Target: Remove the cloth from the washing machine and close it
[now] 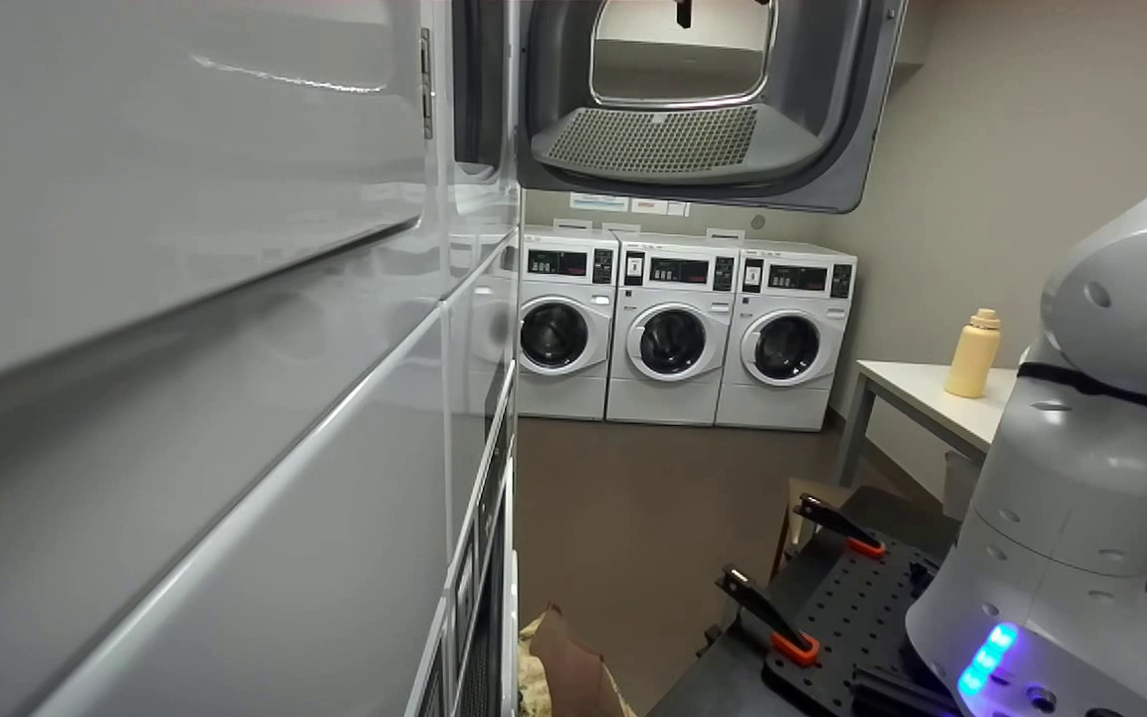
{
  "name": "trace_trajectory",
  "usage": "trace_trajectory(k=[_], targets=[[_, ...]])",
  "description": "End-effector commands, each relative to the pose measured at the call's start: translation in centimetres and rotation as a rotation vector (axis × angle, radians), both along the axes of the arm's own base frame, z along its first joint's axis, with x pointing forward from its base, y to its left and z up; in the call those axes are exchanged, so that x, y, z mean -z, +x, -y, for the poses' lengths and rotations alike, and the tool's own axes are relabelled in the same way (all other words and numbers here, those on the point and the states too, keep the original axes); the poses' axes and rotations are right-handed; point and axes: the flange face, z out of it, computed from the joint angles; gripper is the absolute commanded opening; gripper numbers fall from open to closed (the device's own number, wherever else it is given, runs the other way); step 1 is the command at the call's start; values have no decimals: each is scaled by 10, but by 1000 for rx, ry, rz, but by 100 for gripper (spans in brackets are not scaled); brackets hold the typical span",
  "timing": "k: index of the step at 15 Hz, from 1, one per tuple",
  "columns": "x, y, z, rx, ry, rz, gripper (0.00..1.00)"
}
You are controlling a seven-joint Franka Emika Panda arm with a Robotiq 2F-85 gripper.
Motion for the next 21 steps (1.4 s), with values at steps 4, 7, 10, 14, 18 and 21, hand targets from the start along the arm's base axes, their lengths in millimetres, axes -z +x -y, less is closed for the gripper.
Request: trace_trajectory(k=[4,7,10,14,18,21], targets=[[-40,-15,32,-1,9,54,100],[-50,-18,67,14,53,58,100],[-63,-19,88,10,90,64,100],[-81,-13,99,-19,158,107,100],[-103,4,85,-75,150,127,100],[-106,16,75,-87,136,114,100]])
